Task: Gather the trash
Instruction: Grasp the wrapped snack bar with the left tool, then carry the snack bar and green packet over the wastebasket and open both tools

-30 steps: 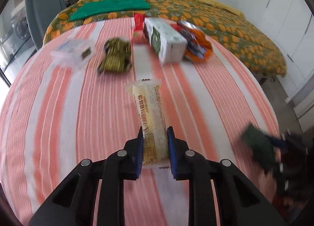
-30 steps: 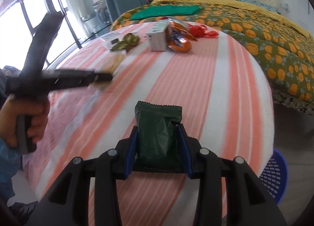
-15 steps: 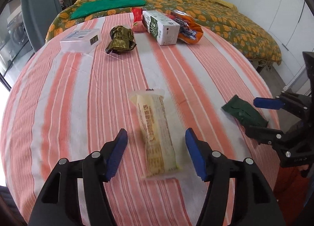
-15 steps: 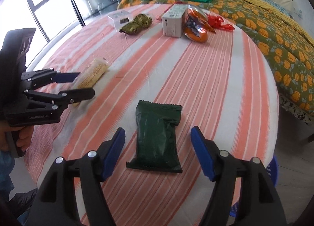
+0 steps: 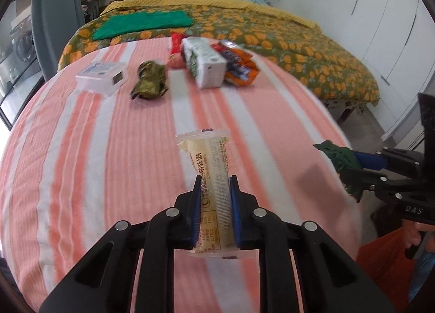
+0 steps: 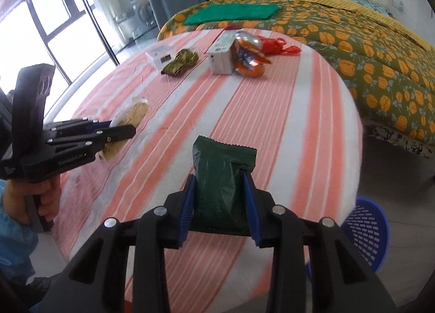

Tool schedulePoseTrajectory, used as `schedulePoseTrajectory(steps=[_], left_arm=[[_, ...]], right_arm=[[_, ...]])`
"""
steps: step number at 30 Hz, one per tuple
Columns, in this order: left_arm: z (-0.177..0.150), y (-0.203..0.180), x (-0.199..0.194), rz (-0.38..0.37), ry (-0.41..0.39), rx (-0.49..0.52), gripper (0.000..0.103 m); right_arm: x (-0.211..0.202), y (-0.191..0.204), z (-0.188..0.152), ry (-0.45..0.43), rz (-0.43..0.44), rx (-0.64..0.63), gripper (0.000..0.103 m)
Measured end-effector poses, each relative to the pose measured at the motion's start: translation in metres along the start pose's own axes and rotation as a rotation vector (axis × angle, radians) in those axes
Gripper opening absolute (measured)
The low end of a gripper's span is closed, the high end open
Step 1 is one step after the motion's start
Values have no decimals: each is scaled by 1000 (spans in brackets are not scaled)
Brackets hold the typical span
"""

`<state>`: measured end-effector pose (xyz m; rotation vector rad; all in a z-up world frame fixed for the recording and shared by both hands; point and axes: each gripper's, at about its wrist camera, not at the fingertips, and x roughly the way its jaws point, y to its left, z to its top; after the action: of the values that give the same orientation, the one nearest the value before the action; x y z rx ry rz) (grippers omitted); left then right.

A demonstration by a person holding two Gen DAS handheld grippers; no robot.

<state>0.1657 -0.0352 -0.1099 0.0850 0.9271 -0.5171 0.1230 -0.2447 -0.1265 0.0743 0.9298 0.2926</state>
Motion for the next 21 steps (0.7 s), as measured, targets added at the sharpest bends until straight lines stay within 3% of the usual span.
schedulePoseTrajectory(steps=[5,10,21], left_arm=[[14,-48,1,-77,-22,36,18],[27,-103,14,-147,-19,83,18],[35,-229,74,-288,66,175,18]], right_arm=[[-24,-43,-3,-36,-8,70,34],[-46,-100,-14,-52,-70,145,34],[-70,-232,-58,-44,-232,316,34]])
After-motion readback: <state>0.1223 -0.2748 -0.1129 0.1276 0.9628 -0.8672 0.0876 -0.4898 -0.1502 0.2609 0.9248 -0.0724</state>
